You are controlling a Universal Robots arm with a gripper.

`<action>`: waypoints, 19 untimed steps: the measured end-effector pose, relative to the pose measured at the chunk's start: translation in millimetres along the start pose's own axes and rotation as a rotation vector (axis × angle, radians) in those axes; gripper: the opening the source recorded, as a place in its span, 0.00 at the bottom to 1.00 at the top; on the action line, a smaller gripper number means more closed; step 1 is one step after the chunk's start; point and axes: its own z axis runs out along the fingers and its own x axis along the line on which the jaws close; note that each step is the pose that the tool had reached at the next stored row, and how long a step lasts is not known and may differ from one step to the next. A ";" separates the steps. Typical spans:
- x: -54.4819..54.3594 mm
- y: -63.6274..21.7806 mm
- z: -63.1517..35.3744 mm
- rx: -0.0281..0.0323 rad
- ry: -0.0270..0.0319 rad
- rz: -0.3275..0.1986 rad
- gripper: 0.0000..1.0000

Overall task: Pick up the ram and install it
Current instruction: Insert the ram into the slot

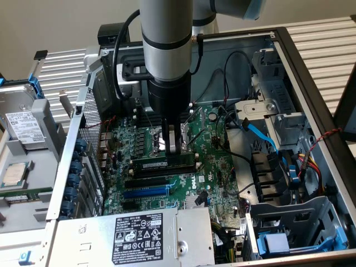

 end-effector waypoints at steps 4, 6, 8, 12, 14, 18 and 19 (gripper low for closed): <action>0.3 0.0 0.0 0.0003 0.0000 0.000 0.13; 0.5 0.0 0.0 0.0004 0.0000 0.000 0.13; 0.8 0.0 0.0 0.0004 0.0000 0.000 0.13; 1.3 -0.1 0.0 0.0012 0.0001 0.000 0.13; 1.2 -0.1 0.1 0.0030 -0.0001 0.000 0.13; 1.3 0.0 0.6 0.0062 -0.0001 0.000 0.13; 1.4 0.0 0.8 0.0064 0.0000 0.000 0.13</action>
